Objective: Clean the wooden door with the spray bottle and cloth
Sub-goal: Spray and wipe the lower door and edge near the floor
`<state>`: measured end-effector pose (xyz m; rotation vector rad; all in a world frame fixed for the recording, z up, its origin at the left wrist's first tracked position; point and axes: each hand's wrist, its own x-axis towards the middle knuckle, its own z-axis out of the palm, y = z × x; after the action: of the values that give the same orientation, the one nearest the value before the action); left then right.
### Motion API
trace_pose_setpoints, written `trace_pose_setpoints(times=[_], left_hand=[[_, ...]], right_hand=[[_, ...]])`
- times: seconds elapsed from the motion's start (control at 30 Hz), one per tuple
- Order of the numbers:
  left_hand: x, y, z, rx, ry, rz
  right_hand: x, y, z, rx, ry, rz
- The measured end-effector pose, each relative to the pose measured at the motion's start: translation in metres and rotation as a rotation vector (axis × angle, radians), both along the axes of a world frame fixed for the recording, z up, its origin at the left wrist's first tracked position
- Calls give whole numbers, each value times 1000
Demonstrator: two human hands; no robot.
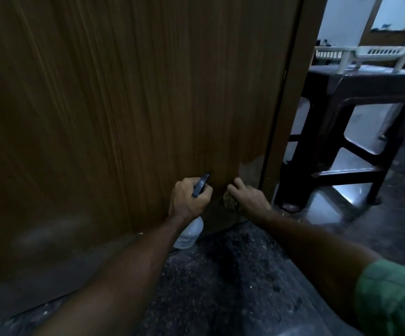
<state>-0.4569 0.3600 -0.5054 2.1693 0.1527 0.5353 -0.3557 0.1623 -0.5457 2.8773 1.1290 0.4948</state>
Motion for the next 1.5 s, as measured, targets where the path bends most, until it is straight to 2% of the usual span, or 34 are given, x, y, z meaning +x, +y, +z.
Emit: trace_pose_setpoints(times=[0.07,0.23,0.27,0.3,0.37,0.43,0.47,0.5,0.6,0.67,0.73,0.87,0.93,1.03,1.07,1.13,1.27,1.5], left_hand=[[4,-8,2,4,0,-4],[17,-22,6,21,-19,-15],[20,-27,6,25,-21,-13],[23,-31,5,23,-25,-8],[27,-36,3,13,-30,-5],[31,-44,2,26,-10,-24],[33,-47,1,32,3,-33],[34,-51,0,37,12,-34],[40,-62,0,44,16,-19],[43,-68,2,48,16,-33],[46,-72,5,48,19,-43],[50,-81,6,44,37,-19],[51,-86,4,52,39,-14],[54,-90,1,64,65,-25],[54,-90,-1,72,77,-28],[54,-91,-6,105,111,-39],[52,-93,-19,166,201,-45],[52,-97,-49,330,381,-9]], right_hand=[[9,-13,0,72,-3,3],[27,-10,29,704,-133,-64],[30,-9,32,775,-135,-99],[31,-9,31,764,-142,-119],[31,-16,14,539,-133,-67],[32,-30,-9,302,5,1],[34,-37,-15,259,69,-1],[36,-41,-15,305,85,-30],[43,-33,13,726,27,-202],[47,-28,29,908,-25,-236],[47,-29,25,883,-22,-239],[46,-45,-11,608,173,-232],[52,-45,-7,697,141,-226],[59,-34,18,1014,52,-281],[59,-31,19,1045,26,-273],[57,-33,10,955,19,-240],[56,-56,-14,705,191,-193],[55,-57,-15,668,94,-129]])
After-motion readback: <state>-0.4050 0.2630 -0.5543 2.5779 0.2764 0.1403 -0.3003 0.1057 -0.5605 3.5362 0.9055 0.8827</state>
